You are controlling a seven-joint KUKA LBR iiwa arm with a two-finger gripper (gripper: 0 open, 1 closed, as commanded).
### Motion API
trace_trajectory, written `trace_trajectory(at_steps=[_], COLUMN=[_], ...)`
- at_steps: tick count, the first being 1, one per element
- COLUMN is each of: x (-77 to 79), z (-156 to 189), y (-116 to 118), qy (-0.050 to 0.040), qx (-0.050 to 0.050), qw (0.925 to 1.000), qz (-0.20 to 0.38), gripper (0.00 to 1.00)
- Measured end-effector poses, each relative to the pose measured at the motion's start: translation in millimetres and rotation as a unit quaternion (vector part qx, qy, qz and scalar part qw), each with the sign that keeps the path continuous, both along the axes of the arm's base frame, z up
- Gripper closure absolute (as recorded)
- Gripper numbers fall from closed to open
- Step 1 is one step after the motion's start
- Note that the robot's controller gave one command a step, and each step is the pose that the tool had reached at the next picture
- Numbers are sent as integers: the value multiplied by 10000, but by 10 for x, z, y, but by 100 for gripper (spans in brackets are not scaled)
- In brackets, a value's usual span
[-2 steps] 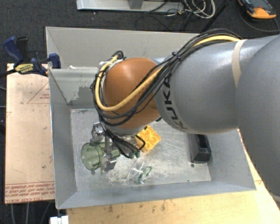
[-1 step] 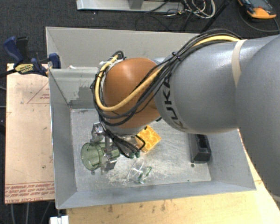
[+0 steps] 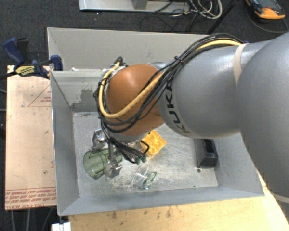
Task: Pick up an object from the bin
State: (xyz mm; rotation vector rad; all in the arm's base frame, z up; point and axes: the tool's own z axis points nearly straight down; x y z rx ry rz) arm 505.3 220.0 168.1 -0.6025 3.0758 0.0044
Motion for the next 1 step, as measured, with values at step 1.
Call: trace_trajectory(at_steps=[1], x=[703], z=[1664], y=[135], qy=[-23], qx=[16], qw=[9952], qz=[-977], gripper=[100])
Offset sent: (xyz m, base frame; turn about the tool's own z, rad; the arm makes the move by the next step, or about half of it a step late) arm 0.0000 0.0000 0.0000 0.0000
